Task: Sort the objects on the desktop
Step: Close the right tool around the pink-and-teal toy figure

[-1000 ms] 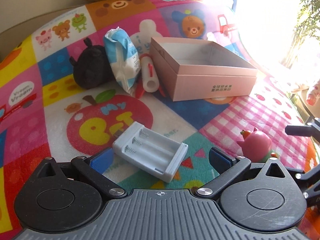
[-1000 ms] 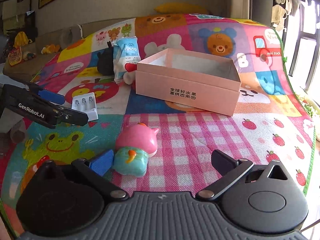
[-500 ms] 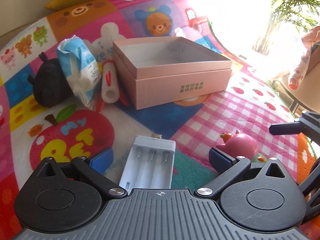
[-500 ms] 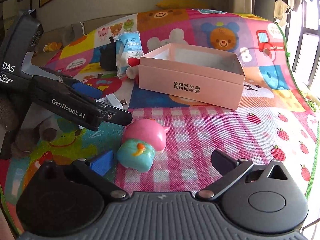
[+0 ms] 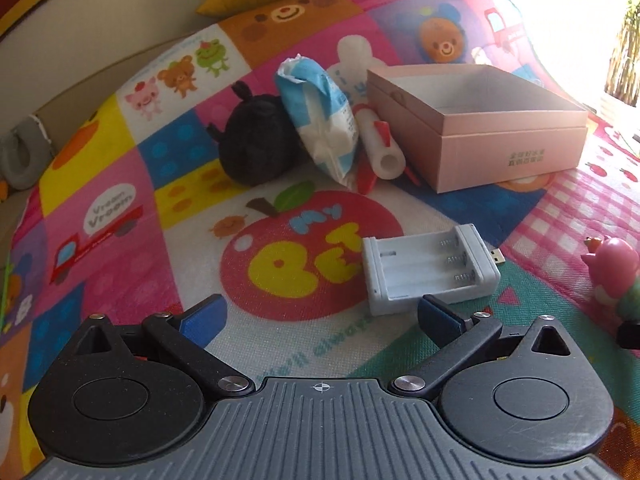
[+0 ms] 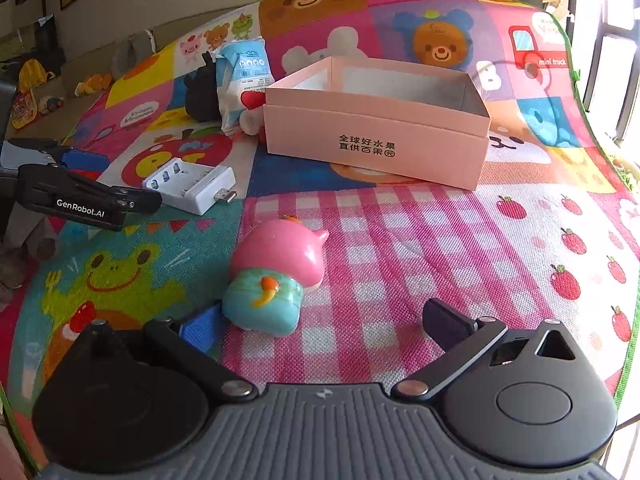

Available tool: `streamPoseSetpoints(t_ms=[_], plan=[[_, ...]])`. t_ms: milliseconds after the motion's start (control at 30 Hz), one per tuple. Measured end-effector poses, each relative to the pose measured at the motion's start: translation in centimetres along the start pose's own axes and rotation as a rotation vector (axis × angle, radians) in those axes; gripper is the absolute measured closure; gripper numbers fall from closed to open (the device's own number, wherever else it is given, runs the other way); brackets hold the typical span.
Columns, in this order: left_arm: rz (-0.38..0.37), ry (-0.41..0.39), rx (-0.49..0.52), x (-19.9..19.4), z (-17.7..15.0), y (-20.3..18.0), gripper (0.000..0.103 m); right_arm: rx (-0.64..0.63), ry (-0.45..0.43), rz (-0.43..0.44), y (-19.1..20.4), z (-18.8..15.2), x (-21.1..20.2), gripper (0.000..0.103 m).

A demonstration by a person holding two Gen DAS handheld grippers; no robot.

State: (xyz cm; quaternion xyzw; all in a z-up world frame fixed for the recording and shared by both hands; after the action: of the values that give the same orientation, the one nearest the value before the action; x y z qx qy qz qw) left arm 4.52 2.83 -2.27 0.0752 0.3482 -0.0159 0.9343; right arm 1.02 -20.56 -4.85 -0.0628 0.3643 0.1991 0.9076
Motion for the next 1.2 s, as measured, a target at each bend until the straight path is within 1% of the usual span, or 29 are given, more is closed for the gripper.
streamPoseSetpoints(t_ms=[100, 200, 267, 300, 333, 400, 433, 467, 567, 600, 667, 767, 833, 967, 1067, 1200], plan=[[-0.066, -0.010, -0.004, -0.3, -0.1, -0.8, 0.000, -0.003, 0.015, -0.007, 0.1, 0.0, 0.1, 0.000], [-0.116, -0.020, 0.013, -0.6, -0.2, -2.0, 0.000, -0.006, 0.026, -0.018, 0.4, 0.1, 0.2, 0.000], [-0.133, -0.026, 0.024, -0.8, -0.2, -2.5, 0.000, -0.009, 0.034, -0.004, 0.6, 0.4, 0.3, 0.000], [-0.138, -0.029, 0.028, -0.8, -0.1, -2.7, 0.000, -0.004, 0.029, 0.019, 0.7, 0.5, 0.2, 0.000], [-0.141, -0.031, 0.031, -0.8, -0.1, -2.7, 0.000, 0.008, 0.013, 0.043, 0.8, 0.7, 0.1, 0.000], [-0.142, -0.036, 0.029, -0.9, 0.1, -2.8, 0.000, 0.022, -0.022, 0.060, 1.2, 1.1, -0.2, 0.002], [-0.143, -0.037, 0.026, -0.9, 0.2, -2.8, 0.000, 0.022, -0.031, 0.060, 1.3, 1.4, -0.2, 0.010], [-0.145, -0.039, 0.021, -0.9, 0.2, -2.8, 0.000, 0.022, -0.041, 0.059, 1.4, 1.6, -0.2, 0.014], [-0.156, -0.042, 0.015, -0.8, 0.4, -3.0, 0.000, 0.034, -0.027, 0.074, 1.6, 2.4, 0.5, 0.038], [-0.158, -0.043, 0.015, -0.8, 0.5, -3.2, 0.000, 0.037, -0.015, 0.080, 1.5, 2.5, 0.6, 0.054], [-0.159, -0.044, 0.017, -0.6, 0.8, -3.7, 0.000, 0.045, -0.011, 0.076, 1.4, 2.6, 0.5, 0.054], [-0.159, -0.043, 0.015, 0.1, 1.3, -4.7, 0.000, 0.055, -0.054, 0.033, 0.7, 2.7, -0.4, 0.054], [-0.150, -0.038, 0.014, 0.8, 1.7, -5.5, 0.000, 0.063, -0.063, 0.023, 0.1, 2.6, -1.0, 0.054], [-0.099, -0.019, 0.004, 2.1, 2.3, -6.2, 0.000, 0.058, -0.059, -0.004, -0.4, 2.1, -1.6, 0.054], [-0.092, -0.009, -0.013, 2.6, 2.4, -6.2, 0.000, 0.040, -0.055, -0.015, -0.4, 1.5, -1.8, 0.054], [-0.083, -0.012, 0.012, 2.6, 2.3, -6.5, 0.001, 0.032, -0.045, -0.008, -0.3, 1.1, -1.8, 0.054]])
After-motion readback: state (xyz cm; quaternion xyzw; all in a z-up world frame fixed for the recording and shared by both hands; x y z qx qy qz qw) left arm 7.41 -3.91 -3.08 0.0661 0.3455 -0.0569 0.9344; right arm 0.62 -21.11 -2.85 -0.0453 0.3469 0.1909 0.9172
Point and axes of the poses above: each gripper's, at about its wrist camera, not at the fingertips, and x roughly the way its jaws point, y to its left, z to its top, the point moved 5 cm from there along x, roughly the way its jaws point
